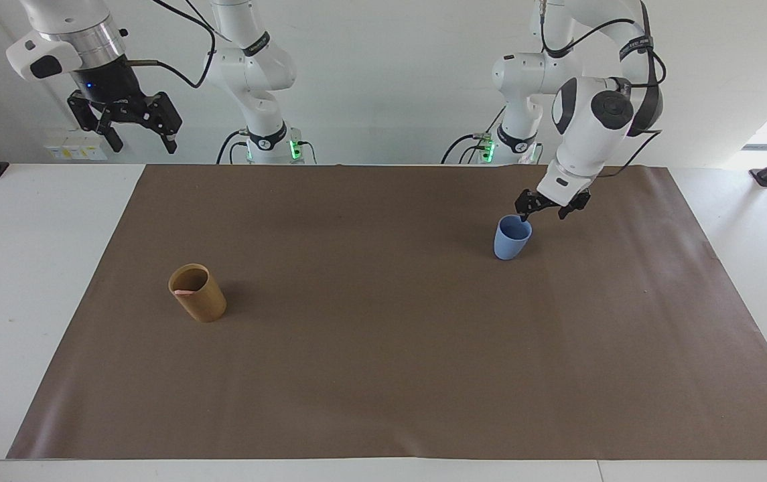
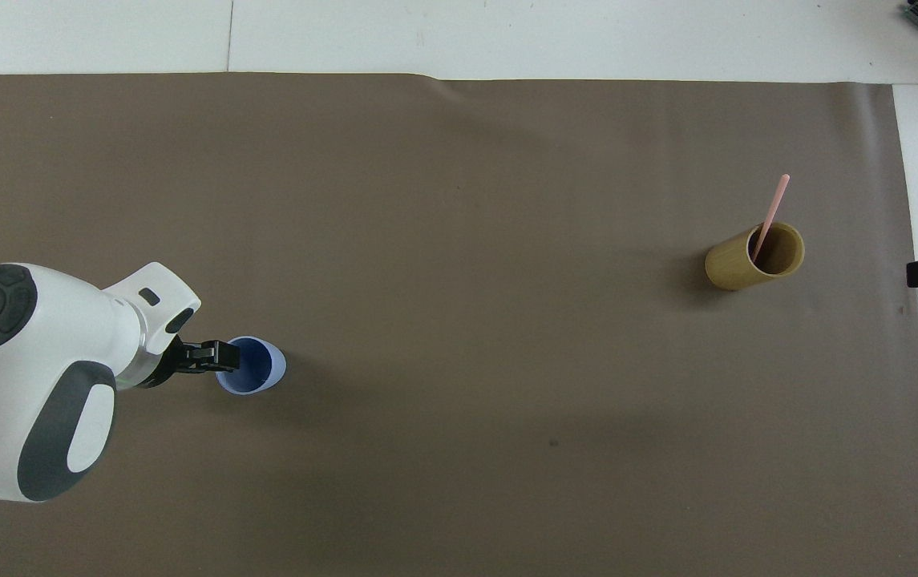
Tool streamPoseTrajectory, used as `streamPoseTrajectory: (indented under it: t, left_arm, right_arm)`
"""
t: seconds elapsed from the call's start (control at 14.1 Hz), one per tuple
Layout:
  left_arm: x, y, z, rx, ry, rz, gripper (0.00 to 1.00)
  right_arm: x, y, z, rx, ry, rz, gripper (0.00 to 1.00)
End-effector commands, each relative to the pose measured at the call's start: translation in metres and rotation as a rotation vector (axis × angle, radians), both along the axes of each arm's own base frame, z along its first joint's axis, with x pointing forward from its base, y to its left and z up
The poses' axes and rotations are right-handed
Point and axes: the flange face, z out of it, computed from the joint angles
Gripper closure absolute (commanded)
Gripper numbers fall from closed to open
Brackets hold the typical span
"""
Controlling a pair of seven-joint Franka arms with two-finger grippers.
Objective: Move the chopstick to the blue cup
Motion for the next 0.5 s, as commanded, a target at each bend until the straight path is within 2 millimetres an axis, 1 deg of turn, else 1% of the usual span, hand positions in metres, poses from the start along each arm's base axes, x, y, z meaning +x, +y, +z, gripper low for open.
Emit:
streamPoseTrajectory:
  t: [0.0,0.21,0.35,0.42]
  left_arm:
    - [-0.002,-0.006,-0.017,-0.016,-0.024,0.014,0.0]
    - [0.001,-0.007,-0.02,-0.02,-0.041,0.012,0.0]
    - [-0.004,-0.014,-0.04,-0.015,-0.013,0.001,0.0]
    - [-0.003,-0.017,-0.041,-0.018,-0.028,-0.003,0.0]
  right_arm:
    - [-0.009,-0.004,-0.001,0.019,-0.006,0.017,0.0]
    - [-0.008,-0.004,-0.002,0.019,-0.005,0.017,0.0]
    - [-0.008,-0.004,-0.001,0.019,-0.006,0.017,0.0]
    - [-0.008,-0.004,-0.002,0.019,-0.005,0.017,0.0]
